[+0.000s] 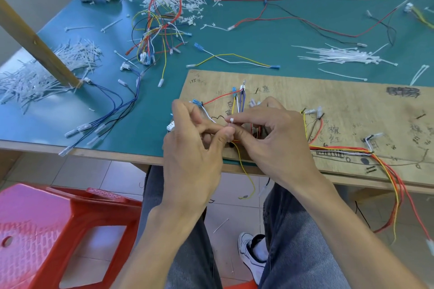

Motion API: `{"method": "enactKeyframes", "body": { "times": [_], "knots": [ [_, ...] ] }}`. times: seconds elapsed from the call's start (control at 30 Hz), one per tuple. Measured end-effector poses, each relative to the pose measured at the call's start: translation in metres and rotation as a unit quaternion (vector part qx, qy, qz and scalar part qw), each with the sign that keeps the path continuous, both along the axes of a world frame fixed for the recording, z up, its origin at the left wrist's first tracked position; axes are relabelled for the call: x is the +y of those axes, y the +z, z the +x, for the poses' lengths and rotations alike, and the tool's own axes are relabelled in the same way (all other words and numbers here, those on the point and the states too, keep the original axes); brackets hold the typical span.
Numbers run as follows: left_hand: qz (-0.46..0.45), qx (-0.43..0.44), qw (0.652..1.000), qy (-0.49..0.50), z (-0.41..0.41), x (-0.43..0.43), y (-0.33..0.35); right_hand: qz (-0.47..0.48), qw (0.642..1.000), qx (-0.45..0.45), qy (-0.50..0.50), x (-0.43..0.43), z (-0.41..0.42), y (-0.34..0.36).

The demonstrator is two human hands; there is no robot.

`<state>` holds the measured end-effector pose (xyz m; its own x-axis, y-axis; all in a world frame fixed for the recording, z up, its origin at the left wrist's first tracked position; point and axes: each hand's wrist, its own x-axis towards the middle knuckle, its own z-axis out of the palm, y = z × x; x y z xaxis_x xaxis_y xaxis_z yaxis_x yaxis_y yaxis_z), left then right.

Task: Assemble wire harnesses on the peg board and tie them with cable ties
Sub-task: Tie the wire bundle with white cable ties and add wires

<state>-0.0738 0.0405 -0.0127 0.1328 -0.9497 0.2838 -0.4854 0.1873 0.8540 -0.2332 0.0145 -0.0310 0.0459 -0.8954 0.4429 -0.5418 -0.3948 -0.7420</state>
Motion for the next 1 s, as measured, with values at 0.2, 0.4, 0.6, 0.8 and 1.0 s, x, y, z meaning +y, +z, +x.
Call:
{"method": "enactKeyframes", "body": {
  "times": [0.2,0.4,0.6,0.8,1.0],
  "knots": [
    [-0.005,0.003,1.0,-0.008,-0.001,-0.004,0.001,-0.007,1.0,-0.006,0.013,-0.002,-0.001,-0.001],
    [0.001,-0.002,1.0,-0.016,-0.001,-0.004,0.002,-0.008,1.0,-0.005,0.02,-0.001,-0.001,0.0],
    [0.016,0.001,1.0,-0.015,0.0,-0.005,0.004,-0.011,1.0,0.011,0.021,0.0,-0.001,0.001],
    [0.028,0.018,0.999,-0.012,0.003,-0.008,0.005,-0.025,0.998,0.044,0.026,0.004,0.002,0.004],
    [0.069,0.01,0.997,-0.02,0.011,-0.016,0.008,-0.034,0.996,0.072,0.033,0.007,0.002,0.006]
  ]
}}
